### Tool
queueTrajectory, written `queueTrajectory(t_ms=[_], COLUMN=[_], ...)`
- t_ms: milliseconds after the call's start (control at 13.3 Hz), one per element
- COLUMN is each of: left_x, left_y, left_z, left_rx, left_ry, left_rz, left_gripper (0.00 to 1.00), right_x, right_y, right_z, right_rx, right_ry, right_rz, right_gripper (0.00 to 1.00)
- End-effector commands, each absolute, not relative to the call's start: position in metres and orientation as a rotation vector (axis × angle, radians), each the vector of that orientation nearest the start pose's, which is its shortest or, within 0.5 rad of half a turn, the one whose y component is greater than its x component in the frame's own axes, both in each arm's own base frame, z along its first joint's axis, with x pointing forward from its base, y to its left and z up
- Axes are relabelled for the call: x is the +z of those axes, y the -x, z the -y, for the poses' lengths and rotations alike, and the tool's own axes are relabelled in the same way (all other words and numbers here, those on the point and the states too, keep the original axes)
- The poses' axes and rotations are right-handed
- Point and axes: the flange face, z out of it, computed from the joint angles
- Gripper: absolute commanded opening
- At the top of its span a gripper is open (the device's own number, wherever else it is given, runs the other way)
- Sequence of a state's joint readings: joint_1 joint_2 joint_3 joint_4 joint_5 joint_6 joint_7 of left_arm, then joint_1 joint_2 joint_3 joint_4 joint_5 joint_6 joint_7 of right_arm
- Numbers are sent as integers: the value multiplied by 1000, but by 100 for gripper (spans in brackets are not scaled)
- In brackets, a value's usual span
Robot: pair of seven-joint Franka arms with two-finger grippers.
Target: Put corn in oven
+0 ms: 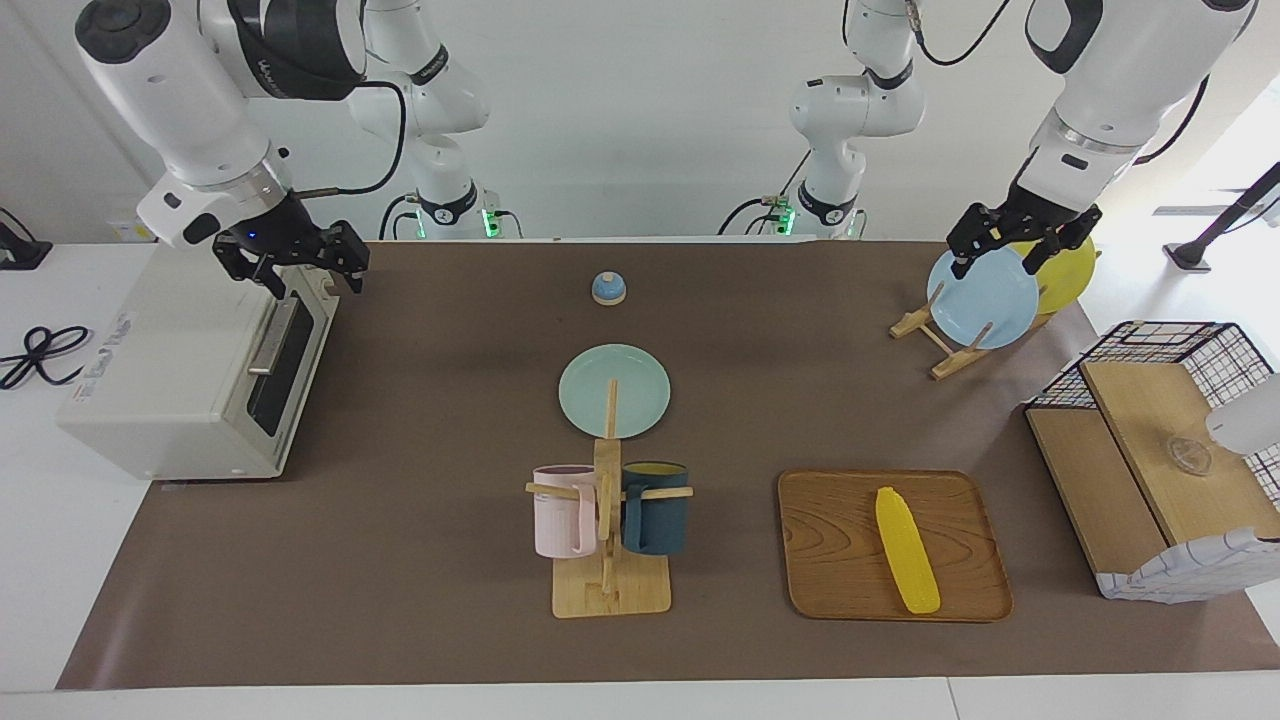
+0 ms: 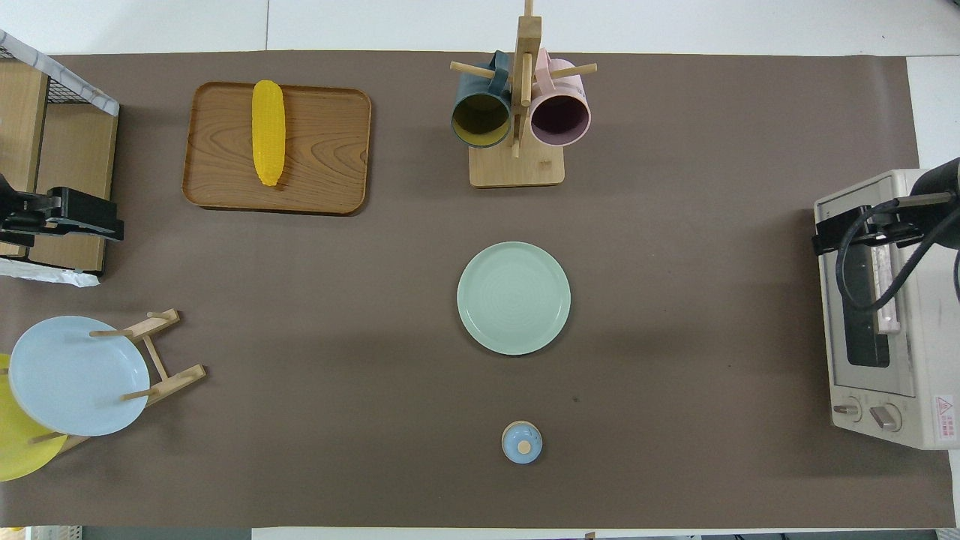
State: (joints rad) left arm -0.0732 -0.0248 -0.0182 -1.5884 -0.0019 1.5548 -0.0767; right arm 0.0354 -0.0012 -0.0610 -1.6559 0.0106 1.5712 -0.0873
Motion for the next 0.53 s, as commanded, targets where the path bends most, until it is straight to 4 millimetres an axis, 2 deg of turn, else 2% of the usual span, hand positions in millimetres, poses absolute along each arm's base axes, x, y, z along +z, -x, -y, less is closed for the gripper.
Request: queueTrajectory(t_ms=[0,300,451], left_x=[630,629,630], left_y=[-545,-545,-546], left_z=[51,50,50], left_rx=[-6,-6,-16], left_ry=[3129,3129,3129], left_rz=[-38,-36,-31], left_gripper=[100,100,100], right_x=[585,584,574], right_y=[-554,-550,-547], right_z=[11,10,17], right_rx=[119,130,117], right_ry=[3104,3107,3110], right_rz=[72,10,47], right_gripper=[100,100,100])
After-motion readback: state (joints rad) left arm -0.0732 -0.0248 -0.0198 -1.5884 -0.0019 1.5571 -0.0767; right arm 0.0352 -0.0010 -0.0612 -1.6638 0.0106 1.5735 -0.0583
